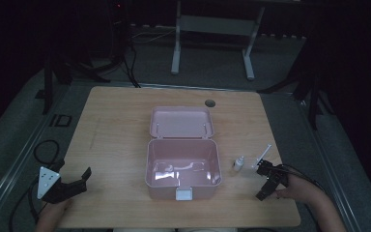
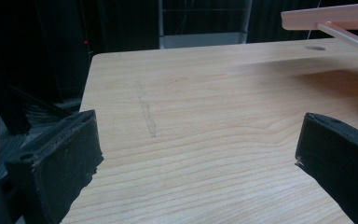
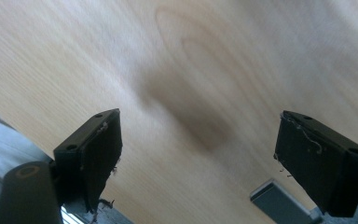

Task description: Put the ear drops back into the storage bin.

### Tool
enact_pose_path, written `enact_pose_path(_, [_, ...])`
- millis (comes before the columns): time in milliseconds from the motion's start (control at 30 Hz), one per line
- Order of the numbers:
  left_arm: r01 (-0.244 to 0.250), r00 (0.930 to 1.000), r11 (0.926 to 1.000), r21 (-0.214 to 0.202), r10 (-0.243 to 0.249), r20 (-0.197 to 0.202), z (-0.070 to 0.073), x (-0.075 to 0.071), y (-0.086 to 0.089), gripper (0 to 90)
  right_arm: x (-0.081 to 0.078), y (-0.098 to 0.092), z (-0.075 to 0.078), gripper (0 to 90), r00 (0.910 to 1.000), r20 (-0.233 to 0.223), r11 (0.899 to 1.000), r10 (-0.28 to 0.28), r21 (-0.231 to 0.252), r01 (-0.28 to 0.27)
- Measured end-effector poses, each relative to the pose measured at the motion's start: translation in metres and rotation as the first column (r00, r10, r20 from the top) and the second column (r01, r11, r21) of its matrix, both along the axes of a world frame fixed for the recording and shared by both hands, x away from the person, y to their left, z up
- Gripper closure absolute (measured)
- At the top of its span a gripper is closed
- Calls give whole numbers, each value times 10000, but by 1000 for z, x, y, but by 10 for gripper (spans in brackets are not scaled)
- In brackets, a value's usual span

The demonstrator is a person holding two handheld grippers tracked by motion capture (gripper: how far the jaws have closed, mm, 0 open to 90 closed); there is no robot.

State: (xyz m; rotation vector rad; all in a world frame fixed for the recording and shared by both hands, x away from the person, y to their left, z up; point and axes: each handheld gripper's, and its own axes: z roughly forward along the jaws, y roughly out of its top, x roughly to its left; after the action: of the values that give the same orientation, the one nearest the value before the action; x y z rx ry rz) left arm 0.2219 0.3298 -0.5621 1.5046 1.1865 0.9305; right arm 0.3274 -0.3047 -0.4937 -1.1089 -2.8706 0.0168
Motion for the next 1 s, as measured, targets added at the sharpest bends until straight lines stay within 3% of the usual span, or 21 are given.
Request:
enact_pose_path(233, [-3, 10000, 10000, -12, 3, -12, 0, 0, 0, 4, 20, 8, 6, 161, 9993, 342, 9997, -131, 188, 125])
enact_pose_path(433, [12, 10000, 10000, -15, -12, -23, 0, 0, 0, 4, 31, 19, 9, 161, 9996, 179, 9996, -223, 187, 219])
enact_pose_path(767, [26, 10000, 10000, -1, -26, -19, 0, 0, 0, 4, 58, 42, 19, 192, 9991, 390, 9986, -145, 506, 125])
enact_pose_path(1000, [45, 10000, 10000, 19, -45, -14, 0, 0, 0, 4, 67, 56, 15, 193, 9996, 273, 9988, 11, 496, -24])
